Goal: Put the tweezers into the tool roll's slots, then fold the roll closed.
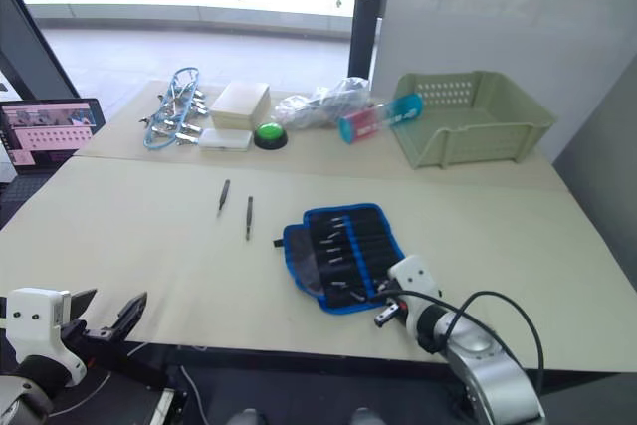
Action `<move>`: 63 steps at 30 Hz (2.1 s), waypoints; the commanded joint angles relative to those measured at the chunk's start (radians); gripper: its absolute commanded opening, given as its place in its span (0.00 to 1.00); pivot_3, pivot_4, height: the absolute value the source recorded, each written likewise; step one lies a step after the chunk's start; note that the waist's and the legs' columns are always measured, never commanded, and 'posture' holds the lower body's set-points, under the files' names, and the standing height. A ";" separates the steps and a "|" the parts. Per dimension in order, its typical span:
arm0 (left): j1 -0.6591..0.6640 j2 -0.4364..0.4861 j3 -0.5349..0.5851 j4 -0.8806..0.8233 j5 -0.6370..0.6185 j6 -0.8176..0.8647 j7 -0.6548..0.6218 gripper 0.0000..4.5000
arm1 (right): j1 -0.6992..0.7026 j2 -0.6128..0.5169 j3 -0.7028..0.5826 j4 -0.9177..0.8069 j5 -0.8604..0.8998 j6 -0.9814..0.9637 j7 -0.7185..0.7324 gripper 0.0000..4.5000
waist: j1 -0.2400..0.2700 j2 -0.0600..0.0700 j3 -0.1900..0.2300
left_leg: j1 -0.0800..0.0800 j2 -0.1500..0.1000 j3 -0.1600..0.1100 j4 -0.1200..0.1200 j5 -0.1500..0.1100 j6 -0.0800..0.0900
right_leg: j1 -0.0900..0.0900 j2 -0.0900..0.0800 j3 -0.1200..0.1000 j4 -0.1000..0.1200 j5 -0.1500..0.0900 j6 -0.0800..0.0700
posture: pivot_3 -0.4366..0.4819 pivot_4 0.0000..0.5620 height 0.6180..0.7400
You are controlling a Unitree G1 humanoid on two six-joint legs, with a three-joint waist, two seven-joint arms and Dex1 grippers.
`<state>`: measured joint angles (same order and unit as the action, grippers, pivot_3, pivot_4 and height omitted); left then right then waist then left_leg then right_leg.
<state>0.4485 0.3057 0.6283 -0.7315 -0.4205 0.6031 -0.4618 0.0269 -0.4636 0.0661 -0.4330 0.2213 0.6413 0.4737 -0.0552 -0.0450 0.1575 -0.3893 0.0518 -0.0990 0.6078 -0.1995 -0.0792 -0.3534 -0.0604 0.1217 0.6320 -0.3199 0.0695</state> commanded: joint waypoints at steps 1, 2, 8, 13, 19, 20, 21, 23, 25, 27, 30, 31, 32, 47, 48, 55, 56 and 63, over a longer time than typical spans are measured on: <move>0.016 -0.004 -0.024 0.002 -0.015 -0.033 0.006 1.00 | 0.024 -0.021 -0.010 0.083 -0.019 0.026 -0.005 0.00 | -0.005 0.000 0.000 | -0.001 0.000 0.000 0.000 0.000 0.000 | 0.000 0.000 0.000 -0.001 0.000 0.001 | 0.48 0.27 1.00; 0.009 0.001 -0.040 0.012 -0.012 -0.035 0.007 1.00 | 0.027 -0.022 -0.010 0.082 -0.020 0.024 -0.003 0.00 | -0.006 0.000 0.000 | -0.001 0.000 0.000 0.000 0.000 -0.001 | 0.000 0.000 0.000 -0.002 0.001 0.001 | 0.48 0.27 1.00; -0.132 0.027 -0.180 0.113 0.063 -0.008 0.091 1.00 | 0.051 -0.025 -0.013 0.072 -0.027 0.024 -0.013 0.00 | 0.006 0.000 0.000 | -0.001 0.000 0.000 0.001 -0.001 -0.002 | 0.000 0.000 0.000 -0.002 0.001 0.001 | 0.48 0.27 1.00; -0.294 0.051 -0.277 0.252 0.131 0.015 0.155 1.00 | 0.045 -0.017 -0.012 0.069 -0.027 0.025 -0.026 0.00 | 0.012 -0.004 -0.002 | -0.001 0.000 0.000 0.001 -0.001 -0.002 | 0.001 0.000 -0.001 -0.001 0.001 0.002 | 0.48 0.27 1.00; -0.603 0.091 -0.382 0.585 0.195 -0.004 0.172 1.00 | 0.046 0.000 -0.002 0.040 -0.027 0.044 -0.045 0.00 | 0.011 -0.005 -0.004 | 0.000 0.000 -0.001 0.002 -0.001 -0.001 | 0.001 0.001 -0.001 0.001 0.001 0.002 | 0.48 0.27 1.00; -0.642 0.090 -0.395 0.629 0.199 0.010 0.176 1.00 | 0.046 0.001 -0.002 0.041 -0.026 0.045 -0.046 0.00 | 0.011 -0.005 -0.004 | -0.001 0.000 -0.001 0.002 -0.001 -0.001 | 0.001 0.001 -0.001 0.001 0.001 0.002 | 0.48 0.27 1.00; -0.671 0.089 -0.408 0.666 0.206 0.022 0.179 1.00 | 0.047 0.001 -0.001 0.040 -0.025 0.045 -0.048 0.00 | 0.011 -0.006 -0.004 | -0.001 0.000 -0.001 0.002 -0.001 -0.001 | 0.001 0.001 -0.001 0.001 0.001 0.002 | 0.48 0.27 1.00; -0.754 0.059 -0.427 0.770 0.219 0.012 0.205 1.00 | 0.050 0.006 0.002 0.035 -0.025 0.045 -0.053 0.00 | 0.013 -0.002 -0.006 | 0.000 0.000 -0.002 0.001 -0.001 -0.001 | 0.001 0.001 -0.002 0.001 0.001 0.002 | 0.48 0.27 1.00; -0.828 0.032 -0.456 0.866 0.232 -0.004 0.205 1.00 | 0.047 0.011 0.008 0.032 -0.026 0.048 -0.059 0.00 | 0.015 0.002 -0.008 | 0.000 -0.001 -0.002 0.002 -0.001 -0.001 | 0.002 0.001 -0.002 0.002 0.001 0.002 | 0.48 0.27 1.00; -0.892 0.012 -0.484 0.979 0.262 -0.034 0.215 1.00 | 0.043 0.018 0.012 0.032 -0.025 0.050 -0.067 0.00 | 0.017 0.003 -0.009 | 0.001 -0.001 -0.002 0.002 0.000 -0.001 | 0.002 0.001 -0.001 0.004 0.001 0.002 | 0.48 0.27 1.00; -0.970 -0.011 -0.499 1.133 0.298 -0.111 0.227 1.00 | 0.039 0.022 0.013 0.028 -0.024 0.053 -0.072 0.00 | 0.022 0.006 -0.011 | 0.003 -0.002 -0.002 0.003 0.001 0.000 | 0.002 0.001 -0.001 0.006 0.001 0.003 | 0.48 0.27 1.00; -0.990 -0.015 -0.504 1.174 0.309 -0.139 0.224 1.00 | 0.039 0.023 0.012 0.027 -0.024 0.054 -0.073 0.00 | 0.022 0.008 -0.013 | 0.003 -0.002 -0.002 0.003 0.001 0.000 | 0.003 0.001 -0.001 0.007 0.000 0.004 | 0.48 0.27 1.00; -1.022 -0.022 -0.512 1.238 0.321 -0.162 0.219 1.00 | 0.038 0.022 0.011 0.027 -0.024 0.054 -0.074 0.00 | 0.022 0.010 -0.014 | 0.004 -0.002 -0.002 0.003 0.002 0.000 | 0.003 0.001 -0.001 0.007 -0.001 0.007 | 0.48 0.27 1.00; -1.224 -0.035 -0.507 1.675 0.359 -0.378 0.170 0.37 | 0.070 0.030 0.001 -0.032 -0.014 0.095 -0.104 0.00 | 0.037 0.019 -0.022 | 0.003 -0.003 -0.002 0.002 0.002 0.001 | 0.002 0.000 -0.001 0.009 -0.004 0.011 | 0.48 0.27 1.00; -1.229 -0.033 -0.504 1.682 0.359 -0.382 0.171 0.30 | 0.074 0.032 0.001 -0.036 -0.014 0.096 -0.106 0.00 | 0.038 0.019 -0.022 | 0.003 -0.003 -0.002 0.001 0.002 0.001 | 0.002 0.001 -0.001 0.008 -0.004 0.011 | 0.48 0.27 1.00; -1.210 0.017 -0.496 1.595 0.355 -0.403 0.165 0.01 | 0.091 0.037 -0.004 -0.046 -0.014 0.098 -0.124 0.00 | 0.040 0.019 -0.021 | 0.002 -0.003 -0.002 0.001 0.002 0.000 | 0.001 0.000 -0.001 0.008 -0.004 0.011 | 0.48 0.27 1.00; -1.196 0.030 -0.495 1.542 0.349 -0.400 0.153 0.01 | 0.093 0.038 -0.005 -0.047 -0.013 0.097 -0.124 0.00 | 0.038 0.018 -0.021 | 0.002 -0.003 -0.002 0.001 0.002 0.000 | 0.001 0.000 -0.001 0.008 -0.004 0.011 | 0.48 0.27 1.00; -1.099 0.092 -0.539 1.106 0.314 -0.347 0.034 0.01 | 0.095 0.035 -0.011 -0.049 -0.015 0.095 -0.120 0.00 | 0.034 0.008 -0.014 | -0.002 -0.002 -0.002 -0.001 0.002 0.000 | -0.003 0.000 -0.001 0.008 -0.001 0.004 | 0.48 0.27 1.00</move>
<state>-0.6390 0.3731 0.1056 0.5434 -0.0808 0.2382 -0.3678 0.0986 -0.4219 0.0475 -0.5278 0.2178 0.6981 0.3605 -0.0210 -0.0367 0.1439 -0.3921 0.0495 -0.1011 0.6068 -0.1975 -0.0788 -0.3570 -0.0600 0.1204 0.6404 -0.3203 0.0732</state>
